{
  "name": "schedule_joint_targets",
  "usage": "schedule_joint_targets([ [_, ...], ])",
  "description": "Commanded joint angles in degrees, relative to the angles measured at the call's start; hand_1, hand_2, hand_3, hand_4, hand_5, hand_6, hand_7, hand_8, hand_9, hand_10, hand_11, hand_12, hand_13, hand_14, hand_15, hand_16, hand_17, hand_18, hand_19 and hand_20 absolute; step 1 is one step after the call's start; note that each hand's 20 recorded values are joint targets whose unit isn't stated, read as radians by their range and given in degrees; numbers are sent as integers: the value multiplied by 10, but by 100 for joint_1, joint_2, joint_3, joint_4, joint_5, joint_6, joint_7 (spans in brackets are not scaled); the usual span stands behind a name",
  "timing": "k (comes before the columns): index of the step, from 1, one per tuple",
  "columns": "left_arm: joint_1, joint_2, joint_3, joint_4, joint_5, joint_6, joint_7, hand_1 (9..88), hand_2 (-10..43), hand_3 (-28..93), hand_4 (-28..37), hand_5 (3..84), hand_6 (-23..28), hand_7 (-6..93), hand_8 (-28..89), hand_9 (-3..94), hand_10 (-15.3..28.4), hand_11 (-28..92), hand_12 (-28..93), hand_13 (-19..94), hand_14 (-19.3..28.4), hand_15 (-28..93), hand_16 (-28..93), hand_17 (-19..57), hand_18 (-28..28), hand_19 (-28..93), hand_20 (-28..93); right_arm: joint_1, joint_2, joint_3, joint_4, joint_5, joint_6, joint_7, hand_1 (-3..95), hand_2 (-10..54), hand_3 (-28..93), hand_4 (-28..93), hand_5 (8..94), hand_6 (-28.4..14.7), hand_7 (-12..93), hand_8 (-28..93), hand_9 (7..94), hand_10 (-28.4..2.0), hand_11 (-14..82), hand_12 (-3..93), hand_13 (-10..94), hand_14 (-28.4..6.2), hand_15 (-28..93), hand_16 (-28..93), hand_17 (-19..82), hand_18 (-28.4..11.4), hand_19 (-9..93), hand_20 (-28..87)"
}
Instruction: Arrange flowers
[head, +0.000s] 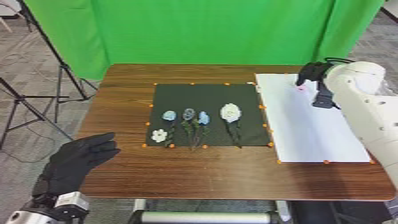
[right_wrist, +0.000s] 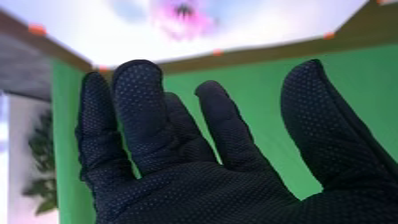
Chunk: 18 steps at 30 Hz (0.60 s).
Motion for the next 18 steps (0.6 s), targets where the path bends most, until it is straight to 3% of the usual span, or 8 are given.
schedule_joint_targets([
  [1, -26, 49, 64, 45, -280, -42, 282, 275, 60, 794, -173, 509, 158, 146, -85, 414, 231, 387, 106, 291, 284, 616, -127, -94, 225, 588, 162, 23, -243, -16, 57, -83, -93, 242, 106, 114, 932, -217, 311, -60, 88, -98, 283, -168, 32, 141, 502, -177, 849, 154, 119, -219, 658, 232],
  [2, -25, 53, 55, 49, -303, -88, 280, 274, 60, 794, -173, 510, 158, 146, -85, 414, 231, 388, 106, 291, 284, 616, -127, -94, 225, 588, 162, -26, -243, -12, 32, -110, -100, 242, 107, 114, 932, -218, 311, -60, 89, -98, 283, -168, 33, 141, 502, -177, 850, 154, 118, -219, 658, 231],
  [3, 23, 145, 59, 46, -363, -56, 356, 275, 60, 795, -173, 510, 158, 146, -85, 414, 231, 389, 107, 291, 284, 616, -127, -94, 225, 588, 162, -69, -255, -4, 16, -187, -128, 233, 109, 114, 932, -219, 311, -60, 90, -97, 284, -169, 34, 142, 502, -176, 851, 154, 118, -219, 658, 231],
  [7, -62, 146, 106, 66, -355, -57, 336, 275, 60, 795, -172, 510, 159, 147, -84, 414, 231, 391, 106, 291, 284, 617, -127, -94, 225, 588, 162, -27, -304, -72, 117, -288, -400, 369, 118, 112, 932, -226, 313, -58, 98, -97, 292, -168, 41, 144, 501, -172, 854, 154, 118, -218, 658, 228],
  [10, -73, 241, 116, 77, -361, -36, 377, 275, 61, 795, -174, 511, 159, 147, -85, 414, 231, 391, 105, 291, 284, 618, -127, -93, 225, 588, 162, -14, -234, -102, 152, -336, -343, 482, 118, 111, 932, -231, 310, -59, 101, -99, 290, -176, 42, 146, 496, -170, 855, 153, 118, -218, 660, 227],
  [12, -110, 202, 98, 76, -326, -68, 326, 276, 62, 795, -173, 511, 159, 148, -85, 414, 231, 392, 105, 292, 284, 618, -127, -93, 225, 589, 162, -13, -194, -65, 177, -258, -351, 617, 119, 111, 932, -233, 309, -59, 101, -99, 291, -179, 41, 147, 496, -169, 855, 152, 118, -218, 661, 225],
  [14, -63, 282, 90, 72, -367, -42, 388, 275, 61, 795, -173, 511, 159, 149, -85, 414, 231, 393, 105, 292, 284, 618, -127, -93, 225, 589, 162, -60, -148, -28, 141, -139, -390, 734, 120, 110, 931, -235, 310, -59, 102, -99, 292, -180, 41, 148, 497, -169, 857, 150, 118, -217, 662, 225],
  [18, -133, 220, 93, 69, -303, -94, 293, 277, 62, 793, -173, 511, 159, 148, -85, 414, 231, 394, 105, 292, 284, 618, -127, -93, 225, 589, 162, -251, -127, 43, 29, -228, -479, 683, 123, 109, 929, -238, 327, -59, 110, -100, 304, -176, 49, 150, 504, -168, 861, 150, 121, -216, 669, 225],
])
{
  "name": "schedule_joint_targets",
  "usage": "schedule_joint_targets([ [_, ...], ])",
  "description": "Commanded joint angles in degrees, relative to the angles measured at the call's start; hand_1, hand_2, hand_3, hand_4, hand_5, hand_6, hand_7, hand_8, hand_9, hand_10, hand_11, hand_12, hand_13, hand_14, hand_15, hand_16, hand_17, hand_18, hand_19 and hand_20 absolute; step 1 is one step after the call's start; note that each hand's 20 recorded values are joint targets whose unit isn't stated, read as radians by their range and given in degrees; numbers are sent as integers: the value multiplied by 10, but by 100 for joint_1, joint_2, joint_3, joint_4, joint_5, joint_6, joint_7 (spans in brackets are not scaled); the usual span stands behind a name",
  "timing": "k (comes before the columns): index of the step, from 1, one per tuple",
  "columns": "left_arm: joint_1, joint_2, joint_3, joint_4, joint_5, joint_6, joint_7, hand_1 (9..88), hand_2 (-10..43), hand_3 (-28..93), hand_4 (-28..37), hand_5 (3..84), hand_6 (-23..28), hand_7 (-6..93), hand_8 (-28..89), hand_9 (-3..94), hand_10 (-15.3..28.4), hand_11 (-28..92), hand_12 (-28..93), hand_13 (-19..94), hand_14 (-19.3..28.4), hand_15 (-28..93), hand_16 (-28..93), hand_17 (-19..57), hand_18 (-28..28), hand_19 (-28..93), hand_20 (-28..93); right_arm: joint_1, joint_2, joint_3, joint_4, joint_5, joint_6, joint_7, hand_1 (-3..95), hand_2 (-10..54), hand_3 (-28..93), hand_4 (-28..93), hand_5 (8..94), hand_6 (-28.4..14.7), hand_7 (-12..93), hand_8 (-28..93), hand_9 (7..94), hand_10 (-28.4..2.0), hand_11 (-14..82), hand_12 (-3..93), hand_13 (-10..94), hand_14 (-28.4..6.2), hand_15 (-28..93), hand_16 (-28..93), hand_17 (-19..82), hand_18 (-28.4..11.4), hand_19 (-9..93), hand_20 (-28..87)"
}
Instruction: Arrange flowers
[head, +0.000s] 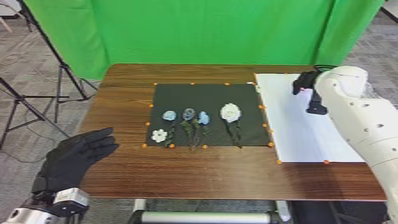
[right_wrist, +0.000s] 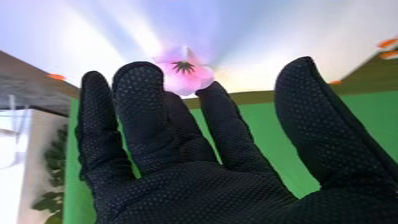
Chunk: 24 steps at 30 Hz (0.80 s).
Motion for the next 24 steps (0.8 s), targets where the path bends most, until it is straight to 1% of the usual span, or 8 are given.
schedule_joint_targets([
  [1, -31, 49, 12, 0, 9, -81, -28, 277, 62, 793, -173, 511, 159, 149, -85, 414, 231, 394, 104, 292, 284, 618, -127, -93, 225, 589, 162, -274, 155, 134, -132, -81, -151, 68, 125, 108, 929, -238, 332, -59, 113, -100, 304, -176, 50, 150, 505, -167, 861, 149, 121, -217, 670, 225],
  [3, -20, 46, 3, 0, 22, -111, -57, 276, 62, 794, -172, 511, 159, 149, -85, 414, 231, 394, 104, 292, 284, 618, -127, -93, 225, 589, 162, -438, 180, 125, -257, -108, -78, 46, 134, 103, 929, -238, 343, -56, 122, -103, 304, -176, 50, 150, 511, -163, 860, 147, 124, -217, 672, 224],
  [6, -58, 34, 35, 14, 4, -108, -88, 275, 61, 795, -171, 511, 159, 150, -86, 414, 231, 395, 104, 291, 284, 618, -127, -93, 225, 589, 162, -687, 243, 64, -502, -202, 57, -12, 161, 89, 922, -244, 382, -57, 136, -114, 409, -171, 114, 153, 526, -154, 855, 142, 134, -213, 678, 217],
  [10, -76, 80, 43, 28, -23, -110, -84, 275, 61, 795, -173, 511, 159, 149, -86, 415, 231, 395, 104, 291, 284, 618, -127, -93, 225, 589, 162, -981, 330, -219, -682, -787, 859, -169, 189, 76, 916, -252, 408, -55, 148, -119, 451, -171, 145, 149, 537, -142, 840, 137, 153, -210, 692, 209],
  [15, -124, 69, 78, 32, 8, -120, -96, 275, 61, 796, -173, 511, 159, 148, -85, 415, 231, 395, 104, 291, 284, 619, -127, -94, 225, 589, 161, -1086, 374, -472, -713, -1043, 1212, 179, 361, -1, 873, -280, 551, -21, 216, -147, 648, -130, 256, 151, 670, -80, 787, 182, 287, -182, 799, 133],
  [17, -74, 94, 53, 16, -4, -100, -52, 275, 61, 796, -173, 511, 159, 149, -85, 414, 232, 394, 104, 291, 284, 619, -128, -93, 224, 589, 161, -1062, 318, -472, -644, -1009, 1191, 341, 380, -15, 868, -281, 564, -18, 223, -150, 661, -123, 261, 154, 681, -73, 785, 184, 300, -179, 808, 124],
  [22, -55, 96, 59, 21, -18, -95, -35, 276, 61, 796, -172, 511, 159, 148, -86, 413, 232, 395, 104, 291, 284, 618, -128, -94, 225, 588, 161, -1157, 376, -489, -649, -1100, 1356, 507, 500, -92, 774, -283, 629, -11, 315, -52, 787, -66, 143, 315, 730, -52, 780, 206, 347, -164, 847, 69],
  [24, -97, 38, 61, 20, 10, -114, -94, 276, 61, 795, -172, 511, 159, 148, -85, 414, 232, 394, 104, 291, 284, 619, -128, -94, 224, 588, 161, -1225, 403, -463, -689, -1124, 1394, 495, 517, -94, 767, -283, 644, -9, 347, -47, 808, -58, 147, 333, 742, -43, 777, 208, 361, -161, 855, 63],
])
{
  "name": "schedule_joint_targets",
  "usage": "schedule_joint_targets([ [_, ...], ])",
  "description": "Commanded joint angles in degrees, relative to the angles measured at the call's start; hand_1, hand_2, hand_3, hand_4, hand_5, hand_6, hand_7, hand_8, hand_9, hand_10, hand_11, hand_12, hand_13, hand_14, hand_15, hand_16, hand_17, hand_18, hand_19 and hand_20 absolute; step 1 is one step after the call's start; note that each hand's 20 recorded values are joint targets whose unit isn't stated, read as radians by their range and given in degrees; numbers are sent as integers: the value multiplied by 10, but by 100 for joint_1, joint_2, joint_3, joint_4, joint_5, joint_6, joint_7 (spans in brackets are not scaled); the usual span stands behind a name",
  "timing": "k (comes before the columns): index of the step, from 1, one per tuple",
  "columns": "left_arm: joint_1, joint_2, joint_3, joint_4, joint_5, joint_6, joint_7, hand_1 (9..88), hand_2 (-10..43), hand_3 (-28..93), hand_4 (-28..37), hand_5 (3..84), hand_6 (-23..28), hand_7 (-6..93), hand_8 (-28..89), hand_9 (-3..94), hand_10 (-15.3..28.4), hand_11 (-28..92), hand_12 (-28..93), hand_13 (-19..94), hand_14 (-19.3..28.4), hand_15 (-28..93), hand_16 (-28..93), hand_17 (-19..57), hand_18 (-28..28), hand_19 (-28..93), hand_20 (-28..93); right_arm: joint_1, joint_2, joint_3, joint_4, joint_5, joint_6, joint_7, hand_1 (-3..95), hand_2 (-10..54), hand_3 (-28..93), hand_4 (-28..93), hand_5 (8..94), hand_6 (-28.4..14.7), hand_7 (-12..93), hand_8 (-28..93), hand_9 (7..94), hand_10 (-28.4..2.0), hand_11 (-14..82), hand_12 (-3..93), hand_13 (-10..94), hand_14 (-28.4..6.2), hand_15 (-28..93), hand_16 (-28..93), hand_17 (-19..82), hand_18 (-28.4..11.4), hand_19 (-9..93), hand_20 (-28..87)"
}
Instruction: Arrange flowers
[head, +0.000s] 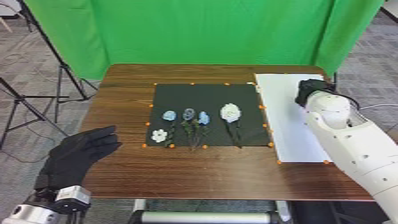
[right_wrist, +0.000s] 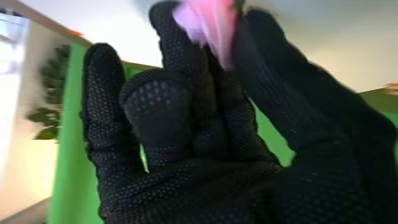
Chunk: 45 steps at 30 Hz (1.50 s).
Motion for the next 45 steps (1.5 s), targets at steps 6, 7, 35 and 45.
schedule_joint_targets([
  [6, 85, -71, 20, -12, 15, -36, -32, 276, 61, 795, -171, 511, 160, 147, -85, 415, 231, 394, 104, 291, 284, 619, -128, -94, 224, 587, 161, -324, 86, -45, 47, 42, 74, 132, 556, -95, 757, -283, 714, 10, 416, -28, 863, -37, 187, 366, 783, -25, 770, 220, 395, -154, 875, 51],
  [7, 103, -43, 24, -15, -8, -18, -5, 276, 60, 795, -171, 511, 159, 147, -85, 414, 231, 394, 104, 291, 284, 619, -128, -94, 224, 588, 161, -341, 107, -44, 3, 79, 64, 132, 559, -95, 758, -283, 722, 11, 416, -28, 866, -36, 187, 368, 786, -24, 769, 221, 397, -154, 877, 51],
  [35, 535, 83, -263, -158, -88, 124, -25, 275, 60, 795, -172, 512, 159, 148, -85, 415, 233, 392, 105, 292, 284, 618, -127, -94, 224, 588, 162, -1177, 1041, -241, -3020, 2321, 165, 444, 574, -95, 782, -283, 780, -8, 342, 19, 893, -51, 174, 383, 816, -26, 760, 238, 417, -173, 909, 33],
  [45, 491, 141, -261, -128, -121, 115, -80, 275, 60, 796, -173, 512, 159, 149, -85, 415, 232, 392, 105, 291, 284, 618, -127, -94, 224, 587, 162, -1492, 950, -558, -3415, 2089, 464, 283, 574, -95, 784, -283, 784, -11, 330, 27, 896, -53, 171, 381, 817, -30, 759, 240, 417, -177, 918, 16],
])
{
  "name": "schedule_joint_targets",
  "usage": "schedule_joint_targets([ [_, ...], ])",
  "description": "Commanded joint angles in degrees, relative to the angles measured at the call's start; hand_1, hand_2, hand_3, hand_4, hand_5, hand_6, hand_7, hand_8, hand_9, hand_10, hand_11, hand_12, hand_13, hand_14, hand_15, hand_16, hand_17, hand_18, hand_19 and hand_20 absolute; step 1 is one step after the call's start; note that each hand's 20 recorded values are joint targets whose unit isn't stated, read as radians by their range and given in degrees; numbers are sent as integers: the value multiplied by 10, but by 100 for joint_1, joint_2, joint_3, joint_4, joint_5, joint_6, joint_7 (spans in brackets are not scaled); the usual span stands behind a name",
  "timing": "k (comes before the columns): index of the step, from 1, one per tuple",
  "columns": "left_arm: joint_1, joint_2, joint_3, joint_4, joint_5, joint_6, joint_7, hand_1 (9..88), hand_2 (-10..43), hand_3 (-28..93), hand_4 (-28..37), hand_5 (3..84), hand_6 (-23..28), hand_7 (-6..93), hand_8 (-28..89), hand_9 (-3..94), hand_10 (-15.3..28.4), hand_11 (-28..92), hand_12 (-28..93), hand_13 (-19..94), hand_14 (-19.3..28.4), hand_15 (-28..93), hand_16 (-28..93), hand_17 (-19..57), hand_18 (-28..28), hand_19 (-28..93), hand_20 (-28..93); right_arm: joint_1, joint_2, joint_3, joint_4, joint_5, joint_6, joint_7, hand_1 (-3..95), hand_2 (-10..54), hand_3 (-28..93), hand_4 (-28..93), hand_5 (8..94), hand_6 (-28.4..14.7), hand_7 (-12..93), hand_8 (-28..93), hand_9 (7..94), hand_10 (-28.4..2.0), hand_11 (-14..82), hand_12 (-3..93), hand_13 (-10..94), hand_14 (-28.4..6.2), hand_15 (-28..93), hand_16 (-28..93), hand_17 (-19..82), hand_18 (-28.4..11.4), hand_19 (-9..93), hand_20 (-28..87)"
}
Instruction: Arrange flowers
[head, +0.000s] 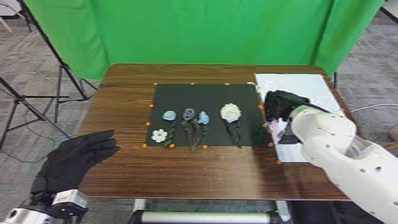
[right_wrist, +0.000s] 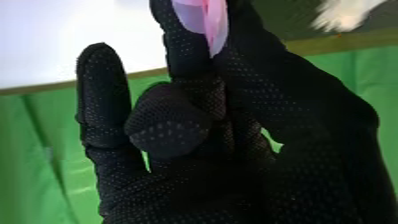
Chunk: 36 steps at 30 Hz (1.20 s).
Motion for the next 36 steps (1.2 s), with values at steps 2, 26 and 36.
schedule_joint_targets([
  [2, 98, 109, 6, -12, -106, 41, -13, 275, 60, 796, -172, 512, 159, 148, -85, 415, 232, 392, 105, 291, 284, 618, -127, -94, 224, 587, 162, -166, -180, -400, -84, -269, 319, -89, 573, -95, 784, -283, 784, -10, 329, 29, 896, -53, 171, 381, 817, -29, 759, 240, 417, -177, 920, 12],
  [26, 13, 90, 18, 1, -60, 27, -100, 275, 61, 795, -171, 512, 158, 149, -85, 416, 232, 391, 104, 292, 284, 618, -127, -94, 225, 588, 163, 93, -461, -774, 36, -198, 803, 96, 551, -95, 780, -283, 748, -17, 320, 6, 876, -61, 177, 382, 803, -44, 737, 233, 392, -182, 916, -29],
  [36, 33, 89, 43, 2, -57, 54, -53, 276, 61, 795, -172, 511, 159, 148, -86, 416, 232, 392, 105, 292, 284, 618, -127, -94, 225, 588, 162, 85, -527, -726, 40, -134, 682, 111, 506, -95, 779, -283, 719, -36, 281, 7, 850, -80, 178, 368, 783, -56, 736, 228, 373, -192, 917, -42],
])
